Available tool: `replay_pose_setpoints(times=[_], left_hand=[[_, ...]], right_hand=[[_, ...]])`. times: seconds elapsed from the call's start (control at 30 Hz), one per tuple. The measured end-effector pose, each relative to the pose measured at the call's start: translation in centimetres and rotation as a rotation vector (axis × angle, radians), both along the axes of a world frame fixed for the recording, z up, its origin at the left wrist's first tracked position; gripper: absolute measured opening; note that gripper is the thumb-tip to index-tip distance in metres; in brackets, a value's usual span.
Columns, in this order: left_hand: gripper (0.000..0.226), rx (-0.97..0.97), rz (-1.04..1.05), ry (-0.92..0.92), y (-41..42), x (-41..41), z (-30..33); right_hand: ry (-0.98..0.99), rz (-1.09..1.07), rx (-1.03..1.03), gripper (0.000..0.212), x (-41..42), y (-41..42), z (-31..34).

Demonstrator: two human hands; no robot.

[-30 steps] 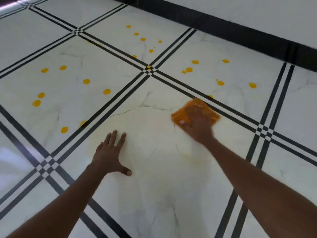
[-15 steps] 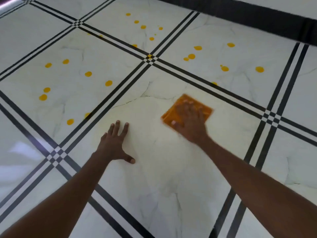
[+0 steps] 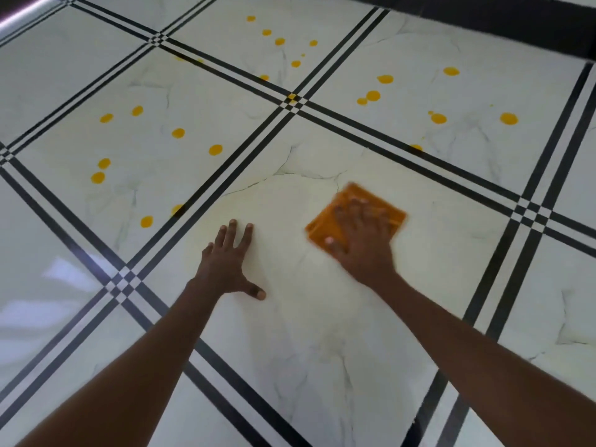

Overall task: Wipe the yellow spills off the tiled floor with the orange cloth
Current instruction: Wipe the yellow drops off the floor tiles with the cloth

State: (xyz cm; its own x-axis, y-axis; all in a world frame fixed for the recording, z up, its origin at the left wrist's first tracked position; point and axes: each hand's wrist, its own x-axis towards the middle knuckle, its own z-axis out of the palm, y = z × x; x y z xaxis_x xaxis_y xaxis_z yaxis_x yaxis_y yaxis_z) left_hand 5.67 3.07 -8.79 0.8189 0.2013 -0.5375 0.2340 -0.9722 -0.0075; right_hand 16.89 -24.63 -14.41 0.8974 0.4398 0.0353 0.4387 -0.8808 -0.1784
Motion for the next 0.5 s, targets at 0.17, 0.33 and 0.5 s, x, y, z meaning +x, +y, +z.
replay_pose_setpoints(times=[0.17,0.33,0.5], left_hand=[[0.157,0.011,0.014,0.002,-0.5,0.0,0.3],[0.156,-0.035,0.038,0.0,-0.4,-0.2,0.2],[0.147,-0.044,0.071,-0.015,-0.8,-1.6,1.1]], right_hand=[[0.032,-0.491,0.037,0.079,-10.1,-2.4,1.6],[0.022,0.245,0.057,0.079,-11.6,3.4,0.7],[-0.007,-0.151,0.049,0.074,-3.1,-3.0,-0.2]])
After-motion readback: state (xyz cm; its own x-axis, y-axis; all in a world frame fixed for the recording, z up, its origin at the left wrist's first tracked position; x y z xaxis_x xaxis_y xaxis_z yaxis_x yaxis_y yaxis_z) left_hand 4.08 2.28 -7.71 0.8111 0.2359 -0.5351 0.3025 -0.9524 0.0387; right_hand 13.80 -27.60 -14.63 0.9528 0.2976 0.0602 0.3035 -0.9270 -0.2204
